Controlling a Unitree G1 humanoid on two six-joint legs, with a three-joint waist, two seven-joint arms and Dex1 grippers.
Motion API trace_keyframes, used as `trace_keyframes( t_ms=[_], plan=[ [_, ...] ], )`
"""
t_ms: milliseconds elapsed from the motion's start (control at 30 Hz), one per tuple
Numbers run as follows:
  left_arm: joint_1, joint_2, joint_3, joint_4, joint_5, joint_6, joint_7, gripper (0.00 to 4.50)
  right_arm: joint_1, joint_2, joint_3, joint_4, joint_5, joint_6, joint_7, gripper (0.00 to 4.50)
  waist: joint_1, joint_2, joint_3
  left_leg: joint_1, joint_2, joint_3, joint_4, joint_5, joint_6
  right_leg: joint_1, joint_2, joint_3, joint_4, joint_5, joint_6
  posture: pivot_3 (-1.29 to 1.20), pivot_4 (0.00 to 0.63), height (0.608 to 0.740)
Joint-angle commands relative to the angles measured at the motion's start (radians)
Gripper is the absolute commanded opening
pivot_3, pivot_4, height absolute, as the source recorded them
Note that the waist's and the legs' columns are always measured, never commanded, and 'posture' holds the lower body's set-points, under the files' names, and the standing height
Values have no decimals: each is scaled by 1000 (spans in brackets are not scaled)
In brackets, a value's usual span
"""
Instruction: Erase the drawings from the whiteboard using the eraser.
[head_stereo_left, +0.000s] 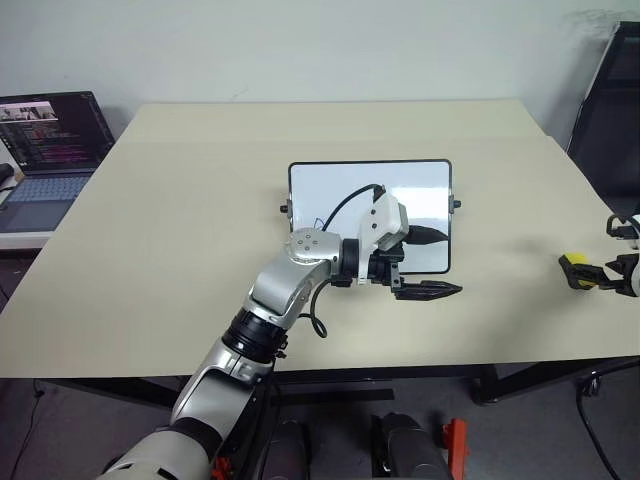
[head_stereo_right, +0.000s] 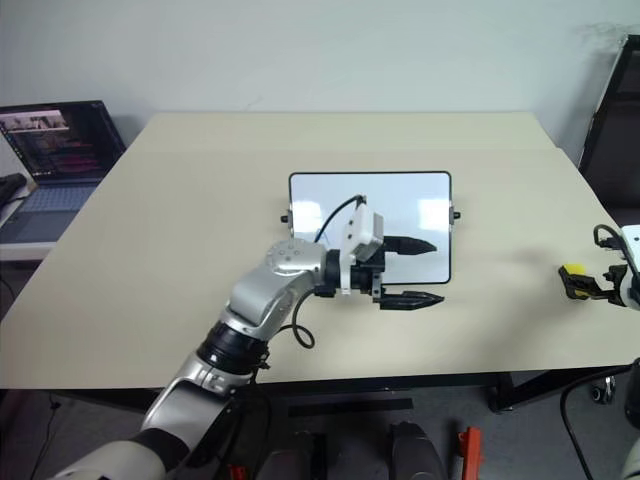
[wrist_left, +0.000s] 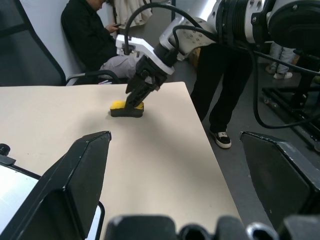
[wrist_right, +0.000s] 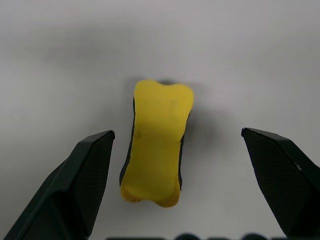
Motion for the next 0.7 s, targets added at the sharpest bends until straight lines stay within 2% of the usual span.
trace_keyframes(
  t_ms=[33, 167, 267, 533, 567, 700],
  plan=[
    [8, 4, 14, -66, -21, 8, -3, 4500, -27, -5, -11, 15, -13, -24, -15, 4474, 0, 0, 0, 0, 0, 0, 0, 0, 0, 0, 0, 0, 0, 0, 0, 0, 150, 740],
    [22, 11, 11, -80, -18, 15, -1, 4500, -38, 1, -16, 24, -18, -28, -18, 4474, -1, 0, 0, 0, 0, 0, 1, 0, 0, 0, 0, 0, 0, 0, 0, 0, 150, 740],
    [26, 12, 11, -87, -17, 21, 4, 4500, -41, 6, -19, 30, -21, -32, -24, 3895, -1, 0, 0, 0, 0, 0, 1, 0, 0, 0, 0, 0, 1, 0, 0, 0, 150, 740],
    [32, 19, 8, -94, -11, 23, 14, 4500, -42, 19, -24, 37, -20, -34, -37, 1129, -1, 0, 0, 0, 0, 0, 1, 0, 0, 0, 0, 0, 1, 0, 0, 0, 150, 740],
    [33, 20, 8, -94, -11, 23, 15, 4500, -41, 21, -26, 37, -20, -33, -38, 973, -1, 0, 0, 0, 0, 0, 1, 0, 0, 0, 0, 0, 1, 0, 0, 0, 150, 740],
    [35, 23, 10, -94, -9, 24, 18, 4500, -37, 25, -33, 35, -19, -32, -37, 964, -1, 0, 0, 0, 0, 0, 1, 0, 0, 0, 0, 1, 1, 0, 0, 0, 150, 740]
  ],
)
